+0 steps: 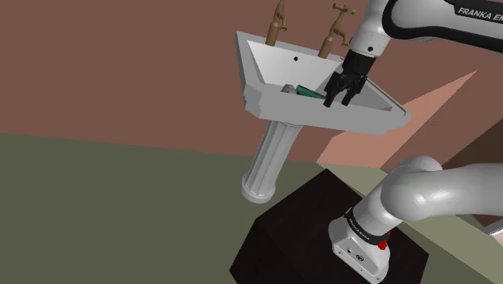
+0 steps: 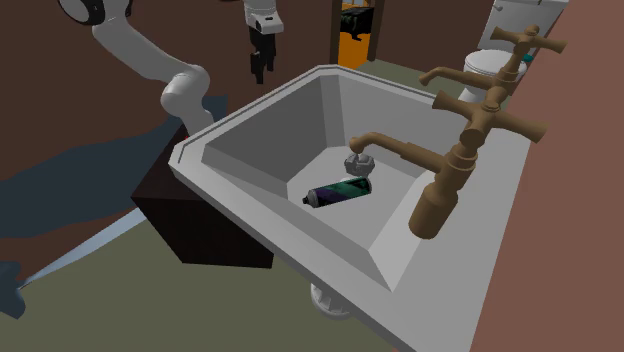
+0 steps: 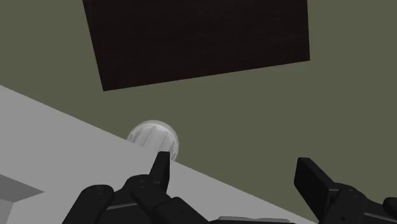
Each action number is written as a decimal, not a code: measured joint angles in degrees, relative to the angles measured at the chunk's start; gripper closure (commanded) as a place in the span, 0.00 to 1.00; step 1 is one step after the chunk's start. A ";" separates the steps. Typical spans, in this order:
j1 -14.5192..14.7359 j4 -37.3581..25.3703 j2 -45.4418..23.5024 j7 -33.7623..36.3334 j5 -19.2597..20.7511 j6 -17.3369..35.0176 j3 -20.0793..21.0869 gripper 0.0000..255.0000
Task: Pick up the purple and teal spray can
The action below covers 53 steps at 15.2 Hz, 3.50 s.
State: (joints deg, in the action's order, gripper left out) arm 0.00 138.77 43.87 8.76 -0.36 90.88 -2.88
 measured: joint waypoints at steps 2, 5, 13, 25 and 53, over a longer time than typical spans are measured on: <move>-0.13 0.08 -0.38 -0.81 0.44 0.48 -0.57 0.00; -0.81 -0.02 -3.22 -5.34 2.70 3.42 -3.76 0.00; -3.12 -4.26 -12.18 -20.11 0.11 8.53 -12.53 0.00; -9.50 -20.04 -38.71 -42.23 1.74 20.50 -17.32 0.00; -16.18 -43.20 -67.23 -61.74 -9.50 24.90 -18.72 1.00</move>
State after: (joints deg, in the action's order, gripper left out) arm -16.18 95.57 -23.36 -52.98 -9.86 115.78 -21.60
